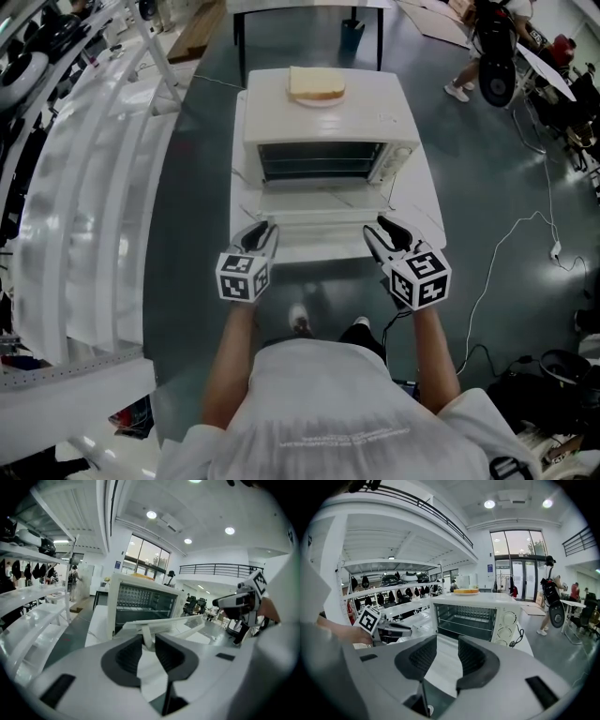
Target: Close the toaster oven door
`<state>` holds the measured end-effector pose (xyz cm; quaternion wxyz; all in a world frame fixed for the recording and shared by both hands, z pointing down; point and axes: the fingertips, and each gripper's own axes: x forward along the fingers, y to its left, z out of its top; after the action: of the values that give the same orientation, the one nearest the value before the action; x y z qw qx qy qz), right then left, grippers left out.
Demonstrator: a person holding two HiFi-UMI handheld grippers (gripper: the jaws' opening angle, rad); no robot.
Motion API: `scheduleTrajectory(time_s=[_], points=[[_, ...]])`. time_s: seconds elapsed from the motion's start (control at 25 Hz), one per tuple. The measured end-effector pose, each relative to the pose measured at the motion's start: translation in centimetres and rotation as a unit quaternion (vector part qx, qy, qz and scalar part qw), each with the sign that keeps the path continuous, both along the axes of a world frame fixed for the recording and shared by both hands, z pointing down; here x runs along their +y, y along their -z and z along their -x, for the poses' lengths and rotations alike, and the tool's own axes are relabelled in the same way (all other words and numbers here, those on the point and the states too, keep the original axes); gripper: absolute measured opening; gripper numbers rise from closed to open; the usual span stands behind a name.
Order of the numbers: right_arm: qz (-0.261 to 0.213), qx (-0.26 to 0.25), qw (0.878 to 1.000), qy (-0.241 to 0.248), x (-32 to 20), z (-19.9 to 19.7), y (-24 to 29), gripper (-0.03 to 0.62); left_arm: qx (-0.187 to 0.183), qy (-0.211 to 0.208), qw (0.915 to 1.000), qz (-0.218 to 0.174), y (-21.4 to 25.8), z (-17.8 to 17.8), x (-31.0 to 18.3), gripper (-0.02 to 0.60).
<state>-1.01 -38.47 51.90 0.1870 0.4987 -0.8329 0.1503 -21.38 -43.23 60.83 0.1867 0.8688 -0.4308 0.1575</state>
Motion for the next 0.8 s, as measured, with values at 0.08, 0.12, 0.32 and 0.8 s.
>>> scheduleTrajectory(time_s=[0.08, 0.12, 0.32, 0.8], points=[[-0.001, 0.001, 1.000, -0.001, -0.1, 0.0, 0.1, 0.152, -0.002, 0.009, 0.9999, -0.014, 1.6, 0.0, -1.3, 0.087], [-0.002, 0.001, 1.000, -0.002, -0.1, -0.1, 0.2, 0.152, -0.001, 0.013, 0.9997, -0.020, 2.4, -0.1, -2.0, 0.087], [-0.005, 0.004, 1.000, -0.012, -0.2, -0.9, 0.8, 0.152, 0.013, 0.026, 0.9988, -0.039, 5.4, -0.4, -5.7, 0.087], [-0.001, 0.007, 0.999, -0.051, 0.2, -3.6, 0.8, 0.152, 0.065, 0.060, 0.9949, -0.049, 8.4, -0.6, -12.6, 0.087]])
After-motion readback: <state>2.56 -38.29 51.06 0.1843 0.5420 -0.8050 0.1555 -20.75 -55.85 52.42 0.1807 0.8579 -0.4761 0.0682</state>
